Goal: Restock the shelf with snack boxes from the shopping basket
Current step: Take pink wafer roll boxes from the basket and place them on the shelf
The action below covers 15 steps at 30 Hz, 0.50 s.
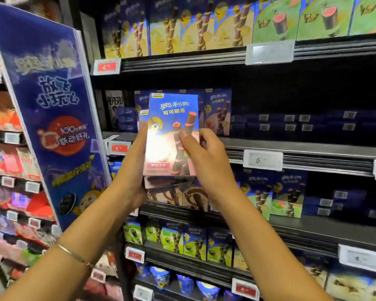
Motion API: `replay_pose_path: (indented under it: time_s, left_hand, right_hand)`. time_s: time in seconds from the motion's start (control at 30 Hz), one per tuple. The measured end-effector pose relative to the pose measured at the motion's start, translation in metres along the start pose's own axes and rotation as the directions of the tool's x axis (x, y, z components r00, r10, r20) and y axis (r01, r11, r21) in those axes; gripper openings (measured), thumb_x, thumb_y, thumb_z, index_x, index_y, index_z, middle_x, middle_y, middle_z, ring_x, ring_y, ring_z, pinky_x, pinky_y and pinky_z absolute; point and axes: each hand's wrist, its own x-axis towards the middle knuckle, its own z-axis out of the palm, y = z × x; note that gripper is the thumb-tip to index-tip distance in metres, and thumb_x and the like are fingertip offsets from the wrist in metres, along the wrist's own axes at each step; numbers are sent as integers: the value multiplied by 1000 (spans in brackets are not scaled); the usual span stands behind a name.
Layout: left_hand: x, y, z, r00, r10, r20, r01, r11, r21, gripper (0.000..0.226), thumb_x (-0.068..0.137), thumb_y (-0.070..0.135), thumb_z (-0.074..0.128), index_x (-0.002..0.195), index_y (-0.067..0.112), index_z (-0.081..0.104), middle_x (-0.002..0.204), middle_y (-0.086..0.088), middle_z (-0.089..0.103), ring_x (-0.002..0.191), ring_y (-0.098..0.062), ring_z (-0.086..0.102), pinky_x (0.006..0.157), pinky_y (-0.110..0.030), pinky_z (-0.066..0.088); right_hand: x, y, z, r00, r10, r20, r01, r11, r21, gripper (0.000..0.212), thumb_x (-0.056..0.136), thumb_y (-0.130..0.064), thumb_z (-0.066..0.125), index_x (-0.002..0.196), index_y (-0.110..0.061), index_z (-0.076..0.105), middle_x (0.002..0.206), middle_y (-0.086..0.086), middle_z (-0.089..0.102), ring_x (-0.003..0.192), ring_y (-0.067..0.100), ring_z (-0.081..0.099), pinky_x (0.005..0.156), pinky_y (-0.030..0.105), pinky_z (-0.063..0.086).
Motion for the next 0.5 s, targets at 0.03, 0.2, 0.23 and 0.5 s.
replay_pose_path:
  time_s: [0.03,0.2,0.23,0.5]
  left_hand:
    - [14,3,-7,1000,1,5,-1,1000,15,52,105,65,39,111,37,82,127,-7,76,110,-32,76,75,-40,65]
    - [80,16,-45,999,21,-29,-19,997,80,57,105,62,40,123,24,79,127,-11,76,105,-29,78,74,-38,65]
    - [91,18,-56,997,37,-67,-30,995,98,57,106,62,40,124,23,78,126,-9,77,103,-27,79,72,-38,65]
    - [128,28,-129,975,106,-195,-92,993,77,52,105,58,43,107,27,84,97,3,81,74,-18,79,60,-34,64]
  right_hand:
    - [12,4,2,1000,-16,8,15,1000,7,32,92,-52,61,98,-21,58,102,14,66,97,33,69,79,59,56]
    - [71,20,6,997,-65,29,63,996,58,21,96,-39,62,85,-22,59,69,-14,65,61,5,64,52,18,48]
    - [82,23,7,998,-64,27,63,997,45,20,96,-39,62,83,-24,60,70,-15,65,64,6,64,53,18,48]
    - [153,54,12,998,27,-48,-31,997,-72,30,88,-41,66,86,-12,57,80,10,67,73,30,65,72,54,54]
